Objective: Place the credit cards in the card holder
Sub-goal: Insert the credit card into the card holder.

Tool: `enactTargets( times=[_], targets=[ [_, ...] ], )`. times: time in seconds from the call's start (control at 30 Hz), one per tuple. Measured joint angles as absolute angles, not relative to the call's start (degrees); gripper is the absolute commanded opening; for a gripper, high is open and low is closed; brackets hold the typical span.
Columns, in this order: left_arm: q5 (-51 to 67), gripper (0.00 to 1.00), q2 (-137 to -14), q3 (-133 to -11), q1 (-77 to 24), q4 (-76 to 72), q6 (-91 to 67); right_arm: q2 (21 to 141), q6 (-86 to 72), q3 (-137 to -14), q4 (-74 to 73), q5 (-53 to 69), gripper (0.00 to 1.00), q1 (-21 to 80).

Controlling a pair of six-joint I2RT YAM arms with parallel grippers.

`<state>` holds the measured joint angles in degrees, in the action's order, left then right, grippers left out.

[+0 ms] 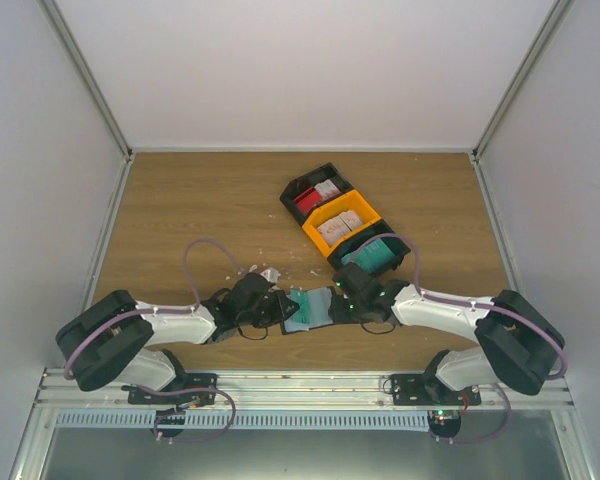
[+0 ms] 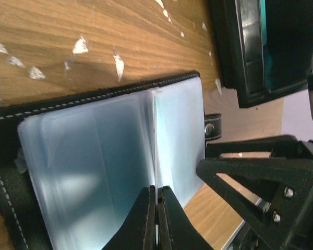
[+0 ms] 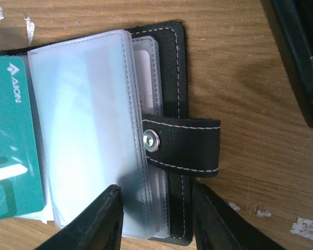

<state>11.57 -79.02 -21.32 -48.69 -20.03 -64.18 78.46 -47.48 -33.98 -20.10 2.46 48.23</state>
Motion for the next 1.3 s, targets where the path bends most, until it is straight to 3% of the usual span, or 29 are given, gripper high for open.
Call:
enactTargets(
  times=[0.53, 1.3],
  targets=[
    [7.75, 0.00, -82.15, -19.27, -50.13, -28.14, -72.07, 78.87, -48.82, -34.02, -19.66, 2.42, 0.32, 48.71],
    [2.20, 0.00, -79.11, -18.11, -51.92, -27.66, -74.87, 78.87, -50.02, -33.43, -17.93, 2.22, 0.32, 49.19]
  ],
)
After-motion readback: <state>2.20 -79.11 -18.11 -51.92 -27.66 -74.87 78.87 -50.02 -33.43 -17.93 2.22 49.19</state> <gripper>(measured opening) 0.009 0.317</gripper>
